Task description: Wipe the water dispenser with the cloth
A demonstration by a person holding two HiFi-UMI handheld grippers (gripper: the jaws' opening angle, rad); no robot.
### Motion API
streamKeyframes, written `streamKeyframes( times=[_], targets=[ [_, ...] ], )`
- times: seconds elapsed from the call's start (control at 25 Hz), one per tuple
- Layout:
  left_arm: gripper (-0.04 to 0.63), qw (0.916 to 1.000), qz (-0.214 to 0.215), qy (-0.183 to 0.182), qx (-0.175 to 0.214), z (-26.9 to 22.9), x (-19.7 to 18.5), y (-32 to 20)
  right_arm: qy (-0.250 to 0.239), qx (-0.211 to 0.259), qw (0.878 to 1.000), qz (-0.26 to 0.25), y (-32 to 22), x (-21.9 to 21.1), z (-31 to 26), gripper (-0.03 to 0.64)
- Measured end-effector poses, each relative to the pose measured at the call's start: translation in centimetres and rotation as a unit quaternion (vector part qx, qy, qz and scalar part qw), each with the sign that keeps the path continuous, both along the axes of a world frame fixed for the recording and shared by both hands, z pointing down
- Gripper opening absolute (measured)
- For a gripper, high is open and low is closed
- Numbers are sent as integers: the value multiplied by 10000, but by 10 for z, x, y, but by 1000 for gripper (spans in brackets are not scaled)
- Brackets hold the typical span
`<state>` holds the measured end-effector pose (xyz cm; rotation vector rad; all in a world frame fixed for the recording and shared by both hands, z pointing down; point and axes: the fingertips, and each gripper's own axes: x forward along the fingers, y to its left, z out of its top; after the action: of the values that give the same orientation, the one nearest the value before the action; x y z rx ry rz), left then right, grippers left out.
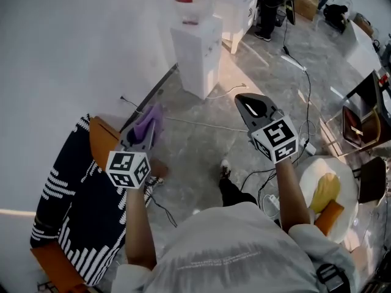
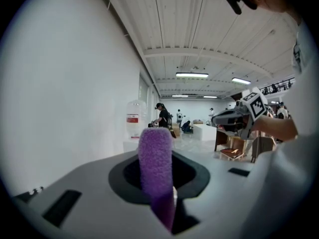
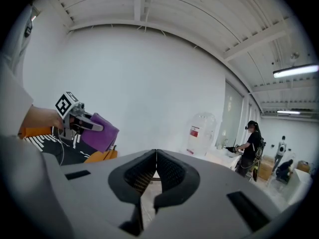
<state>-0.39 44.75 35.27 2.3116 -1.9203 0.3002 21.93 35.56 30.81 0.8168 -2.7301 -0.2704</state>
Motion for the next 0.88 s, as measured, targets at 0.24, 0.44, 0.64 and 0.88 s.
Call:
streamKeyframes(
  times=[0.24, 0.44, 0.64, 0.88],
  targets=[
    [67, 9992, -346, -117, -173, -4, -11, -107, -473, -406, 9980, -130, -130, -20, -1, 15],
    [67, 9974, -687, -139, -173, -16, -18, -181, -695, -630, 9943, -514, -222, -41, -10, 14],
    [67, 9957, -880, -93, -283, -10, -35, -237, -791, -945, 9886, -871, -282, -67, 0, 15],
    [67, 9960, -836, 36, -319, -1, -71, -300, -798, -1124, 9877, -732, -335, -95, 18, 15]
  ],
)
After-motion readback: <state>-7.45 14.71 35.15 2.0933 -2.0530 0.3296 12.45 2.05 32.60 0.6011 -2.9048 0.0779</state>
